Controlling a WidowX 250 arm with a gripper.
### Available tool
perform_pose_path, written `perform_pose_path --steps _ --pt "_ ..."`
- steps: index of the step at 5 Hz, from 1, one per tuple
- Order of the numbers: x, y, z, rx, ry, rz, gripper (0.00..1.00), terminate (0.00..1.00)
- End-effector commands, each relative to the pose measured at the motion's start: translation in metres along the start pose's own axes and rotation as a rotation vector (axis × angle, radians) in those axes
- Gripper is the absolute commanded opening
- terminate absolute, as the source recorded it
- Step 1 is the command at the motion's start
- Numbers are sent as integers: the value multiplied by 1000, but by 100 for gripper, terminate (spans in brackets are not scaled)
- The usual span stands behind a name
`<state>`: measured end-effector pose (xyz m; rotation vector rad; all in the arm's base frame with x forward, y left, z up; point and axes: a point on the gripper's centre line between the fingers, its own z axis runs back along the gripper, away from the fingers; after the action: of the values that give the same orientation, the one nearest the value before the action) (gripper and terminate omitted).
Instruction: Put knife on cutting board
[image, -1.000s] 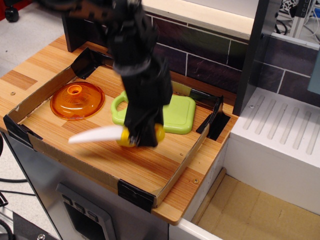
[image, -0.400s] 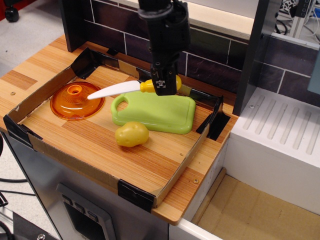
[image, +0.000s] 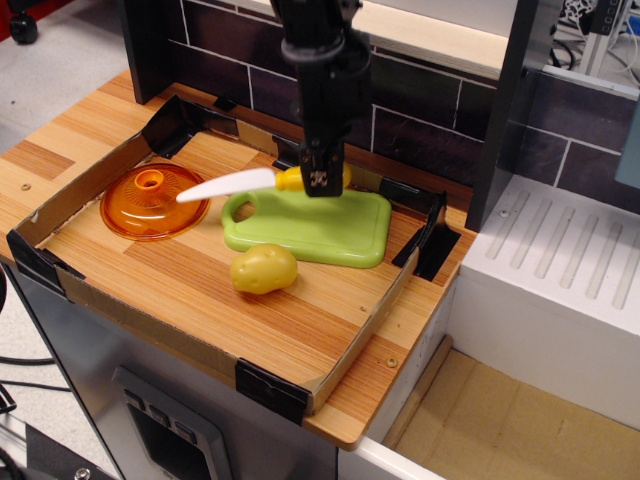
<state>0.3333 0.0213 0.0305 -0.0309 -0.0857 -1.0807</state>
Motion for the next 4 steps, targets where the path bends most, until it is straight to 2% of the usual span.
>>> perform_pose_path --steps 1,2,3,4 --pt "-12 -13 1 21 4 -48 100 0" --pt "-7 -11 10 47 -82 -60 100 0" --pt "-6 -7 28 95 -134 -71 100 0" --pt "-10 -5 56 152 -116 -55 100 0"
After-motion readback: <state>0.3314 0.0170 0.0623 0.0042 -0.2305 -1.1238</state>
